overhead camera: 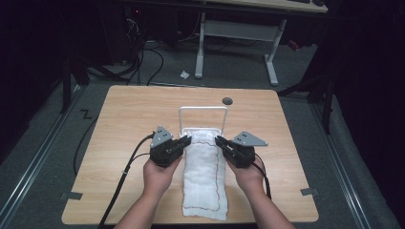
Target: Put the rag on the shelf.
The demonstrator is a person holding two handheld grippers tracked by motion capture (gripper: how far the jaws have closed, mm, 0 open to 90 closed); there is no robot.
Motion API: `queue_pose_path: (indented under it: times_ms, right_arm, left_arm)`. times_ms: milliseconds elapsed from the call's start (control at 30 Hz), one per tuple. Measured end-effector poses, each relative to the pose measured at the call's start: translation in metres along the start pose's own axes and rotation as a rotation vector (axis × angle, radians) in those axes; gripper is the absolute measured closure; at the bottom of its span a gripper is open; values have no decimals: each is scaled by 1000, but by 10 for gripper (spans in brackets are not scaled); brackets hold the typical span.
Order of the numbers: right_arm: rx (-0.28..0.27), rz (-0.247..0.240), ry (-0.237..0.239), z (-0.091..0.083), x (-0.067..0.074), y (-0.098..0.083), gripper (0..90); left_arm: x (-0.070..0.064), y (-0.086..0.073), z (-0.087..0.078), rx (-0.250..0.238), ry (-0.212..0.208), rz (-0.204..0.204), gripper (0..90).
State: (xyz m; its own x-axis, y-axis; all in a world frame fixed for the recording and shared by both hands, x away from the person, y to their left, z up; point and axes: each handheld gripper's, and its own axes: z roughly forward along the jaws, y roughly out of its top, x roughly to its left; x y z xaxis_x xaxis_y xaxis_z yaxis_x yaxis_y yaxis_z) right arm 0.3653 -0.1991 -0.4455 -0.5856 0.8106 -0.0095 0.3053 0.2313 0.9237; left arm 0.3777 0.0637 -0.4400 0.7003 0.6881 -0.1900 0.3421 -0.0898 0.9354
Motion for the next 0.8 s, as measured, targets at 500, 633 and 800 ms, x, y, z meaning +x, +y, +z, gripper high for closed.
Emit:
queue_pose_path:
  times_ms: [500, 633, 800]
  right_arm:
    - [-127, -60, -17, -17, 12, 58, 842]
    - [-146, -65, -16, -20, 13, 71, 842]
    - [-177, -75, -18, -24, 14, 88, 842]
  left_arm:
    - [-4, 56, -33, -120, 14, 94, 858]
    - [-5, 69, -39, -147, 22, 118, 858]
    - [-5, 87, -43, -174, 31, 142, 859]
